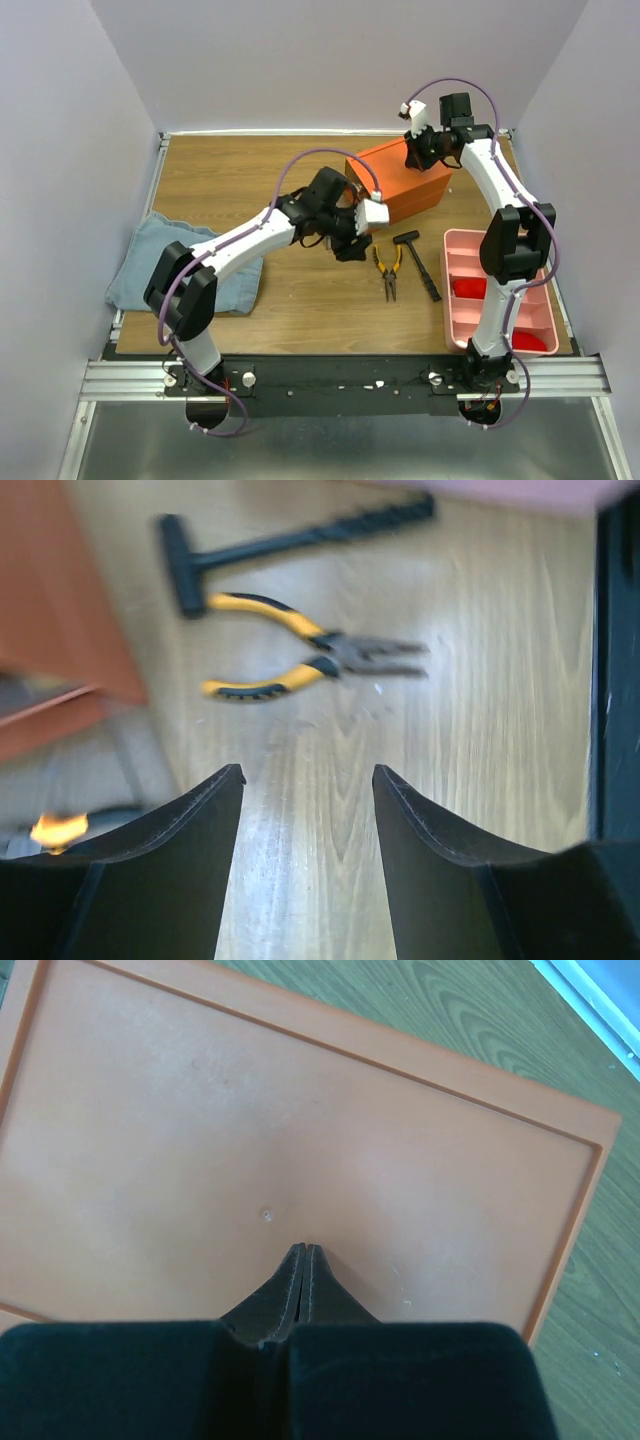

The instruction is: Sort the tools into containers

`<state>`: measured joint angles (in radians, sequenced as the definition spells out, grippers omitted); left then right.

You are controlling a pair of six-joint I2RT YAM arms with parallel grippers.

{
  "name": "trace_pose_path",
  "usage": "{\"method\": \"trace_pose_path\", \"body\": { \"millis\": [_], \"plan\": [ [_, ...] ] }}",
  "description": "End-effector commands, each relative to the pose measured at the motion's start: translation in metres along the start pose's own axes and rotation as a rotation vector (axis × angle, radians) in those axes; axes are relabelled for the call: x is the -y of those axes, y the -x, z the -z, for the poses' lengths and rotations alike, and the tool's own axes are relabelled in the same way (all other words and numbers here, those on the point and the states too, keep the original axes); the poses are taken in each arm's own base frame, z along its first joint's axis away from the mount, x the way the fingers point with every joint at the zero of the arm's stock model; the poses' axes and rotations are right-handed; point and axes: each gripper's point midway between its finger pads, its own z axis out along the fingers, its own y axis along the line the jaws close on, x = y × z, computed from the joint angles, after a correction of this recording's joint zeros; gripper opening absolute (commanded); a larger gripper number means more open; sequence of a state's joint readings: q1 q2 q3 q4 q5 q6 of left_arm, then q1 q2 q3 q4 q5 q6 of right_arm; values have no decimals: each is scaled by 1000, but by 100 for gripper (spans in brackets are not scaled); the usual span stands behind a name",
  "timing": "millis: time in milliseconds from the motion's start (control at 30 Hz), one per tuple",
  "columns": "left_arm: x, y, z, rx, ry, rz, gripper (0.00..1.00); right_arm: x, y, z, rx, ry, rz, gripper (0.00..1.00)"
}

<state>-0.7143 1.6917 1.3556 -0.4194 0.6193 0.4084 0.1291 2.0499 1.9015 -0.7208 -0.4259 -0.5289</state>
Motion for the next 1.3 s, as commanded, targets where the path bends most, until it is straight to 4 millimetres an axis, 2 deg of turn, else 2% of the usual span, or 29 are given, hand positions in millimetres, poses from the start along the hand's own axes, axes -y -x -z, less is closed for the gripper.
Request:
{"method": "trace_pose_path", "body": {
  "millis": [0, 67, 100, 267, 500, 567, 633, 667, 700, 767, 867, 967, 1000, 1067, 1100, 1167, 1200, 1267],
  "plan": [
    [24, -33, -23, -102, -194, -418, 64, -40, -119, -12, -401, 133, -158, 1],
    [26, -31, -33, -121, -221, -478, 64, -39, -119, -13, -399, 134, -158, 1],
    [23, -39, -41, -144, -232, -502, 64, -40, -119, -13, -399, 136, -159, 1],
    [19, -44, -68, -157, -240, -638, 64, -41, -121, -14, -402, 138, -159, 1],
    [18, -62, -105, -214, -272, -729, 64, -44, -130, -15, -412, 163, -173, 1],
    [14, -59, -114, -199, -244, -768, 65, -42, -132, -16, -412, 164, -181, 1],
    [11, -65, -123, -223, -245, -778, 65, -43, -133, -17, -412, 171, -182, 1],
    [8, -60, -124, -239, -250, -782, 65, -43, -133, -17, -413, 171, -186, 1],
    [6, -73, -131, -278, -275, -756, 65, -44, -132, -18, -411, 176, -186, 1],
    [3, -75, -131, -322, -298, -725, 64, -43, -131, -17, -408, 179, -188, 1],
    [7, -95, -133, -391, -355, -691, 63, -44, -130, -17, -405, 183, -188, 1],
    [12, -107, -131, -434, -406, -654, 49, -44, -131, -17, -410, 184, -189, 1],
    [15, -108, -129, -437, -416, -641, 39, -43, -132, -16, -410, 183, -190, 1],
    [24, -112, -122, -442, -436, -609, 28, -43, -132, -15, -409, 183, -192, 1],
    [32, -118, -112, -449, -452, -595, 19, -43, -132, -15, -409, 183, -192, 1],
    [44, -121, -102, -435, -472, -570, 12, -43, -133, -15, -413, 184, -192, 1],
    [54, -125, -91, -434, -483, -553, 5, -42, -132, -14, -412, 182, -191, 1],
    [67, -129, -81, -424, -488, -496, 0, -42, -132, -14, -416, 184, -193, 1]
  ]
}}
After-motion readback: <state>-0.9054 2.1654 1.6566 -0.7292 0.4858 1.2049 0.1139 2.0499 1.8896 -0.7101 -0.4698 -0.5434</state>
